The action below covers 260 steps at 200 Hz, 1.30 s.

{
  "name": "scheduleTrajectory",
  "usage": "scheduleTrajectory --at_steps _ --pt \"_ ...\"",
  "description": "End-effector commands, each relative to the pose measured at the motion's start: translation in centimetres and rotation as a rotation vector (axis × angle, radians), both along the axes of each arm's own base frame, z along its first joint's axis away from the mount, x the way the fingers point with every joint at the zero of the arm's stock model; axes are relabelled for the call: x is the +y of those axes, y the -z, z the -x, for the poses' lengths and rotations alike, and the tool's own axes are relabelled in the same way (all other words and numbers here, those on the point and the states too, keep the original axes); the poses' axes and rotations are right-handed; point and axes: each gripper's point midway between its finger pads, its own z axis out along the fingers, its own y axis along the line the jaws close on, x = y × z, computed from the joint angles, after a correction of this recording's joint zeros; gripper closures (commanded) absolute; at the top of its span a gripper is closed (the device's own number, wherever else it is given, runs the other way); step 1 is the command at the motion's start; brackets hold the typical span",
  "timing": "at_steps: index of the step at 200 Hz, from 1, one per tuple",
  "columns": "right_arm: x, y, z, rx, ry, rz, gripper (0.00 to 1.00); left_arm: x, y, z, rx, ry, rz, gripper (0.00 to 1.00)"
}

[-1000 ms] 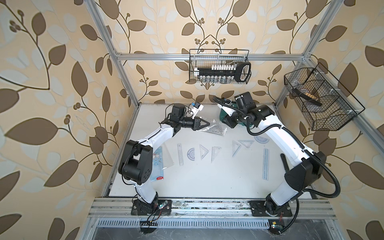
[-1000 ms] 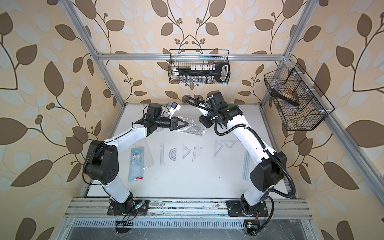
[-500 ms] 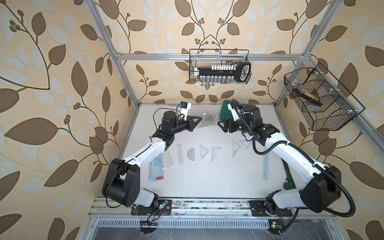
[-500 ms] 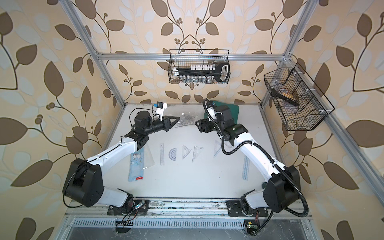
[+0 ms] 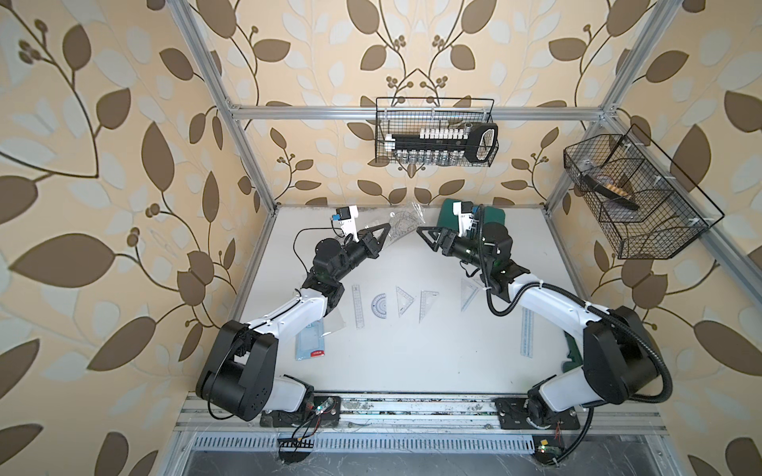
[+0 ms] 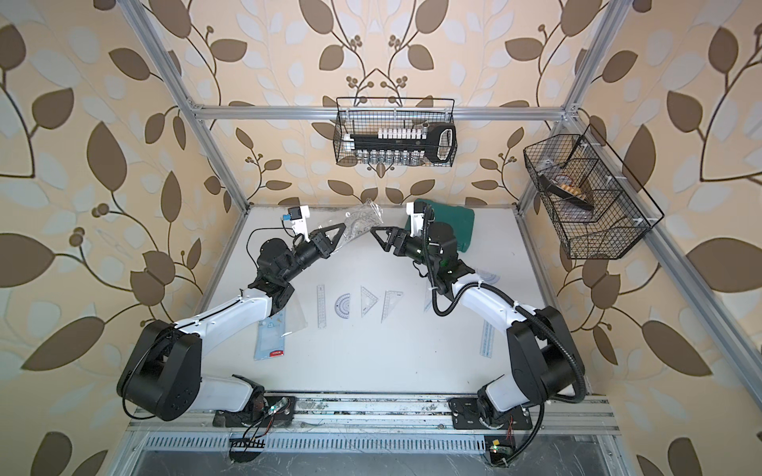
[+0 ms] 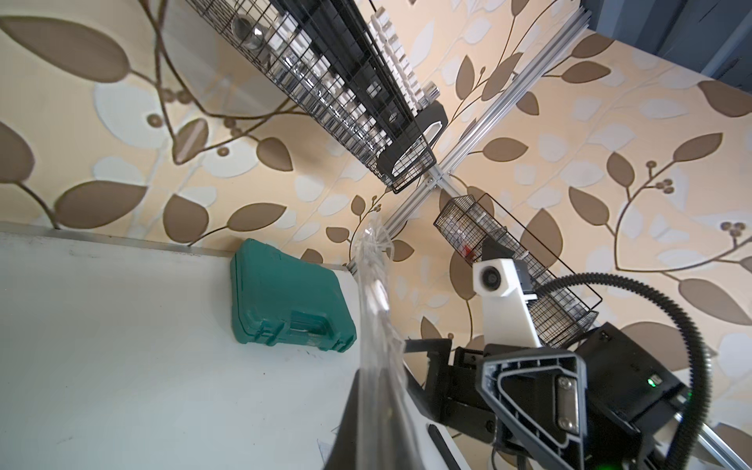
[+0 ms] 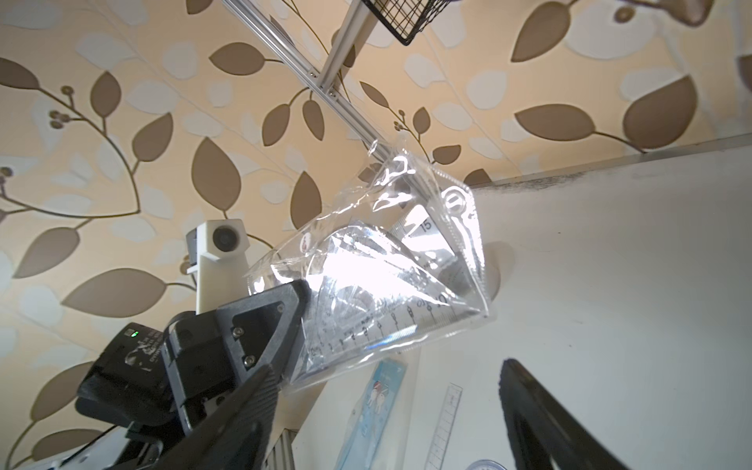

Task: Open the ruler set and take out the ruler
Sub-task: Pick up the ruler set bag from the center of the board.

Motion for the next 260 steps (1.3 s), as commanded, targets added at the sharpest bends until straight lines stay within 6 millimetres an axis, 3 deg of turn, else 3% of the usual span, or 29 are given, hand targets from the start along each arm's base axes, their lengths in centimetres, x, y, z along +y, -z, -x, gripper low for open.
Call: scheduleTrajectory --at_steps 1,25,80,134,189,227,244,260 --pt "1.8 -2.9 0.0 -0.038 -0.081 -0.153 0.17 0.5 -4.8 1.7 -0.136 -0.006 0.1 1.0" --pt "2.9 -3.0 -0.4 -0.034 -0.114 -0.211 0.19 0.1 -5.0 2.0 -0.143 0.009 0.107 1.0" --pt "3.4 -4.8 -0.6 -0.082 -0.156 -0.317 0.27 0.0 -3.7 2.1 -0.105 0.002 0.097 1.0" --pt "4.6 -5.7 -0.6 -0.089 -0.207 -0.342 0.55 -0.3 -3.0 1.7 -0.085 0.008 0.096 1.0" --pt "5.1 -6.3 -0.4 -0.1 -0.232 -0.356 0.66 -1.1 -2.4 1.4 -0.062 0.047 0.127 1.0" --pt "5.1 -6.8 -0.1 -0.113 -0.24 -0.361 0.86 -1.2 -2.2 1.4 -0.053 0.049 0.126 1.0" --pt "4.9 -6.9 -0.1 -0.118 -0.236 -0.355 0.98 -1.2 -2.0 1.4 -0.043 0.043 0.111 0.96" --pt "4.9 -7.0 0.1 -0.12 -0.234 -0.344 1.0 -1.1 -1.7 1.3 -0.031 0.033 0.09 0.88"
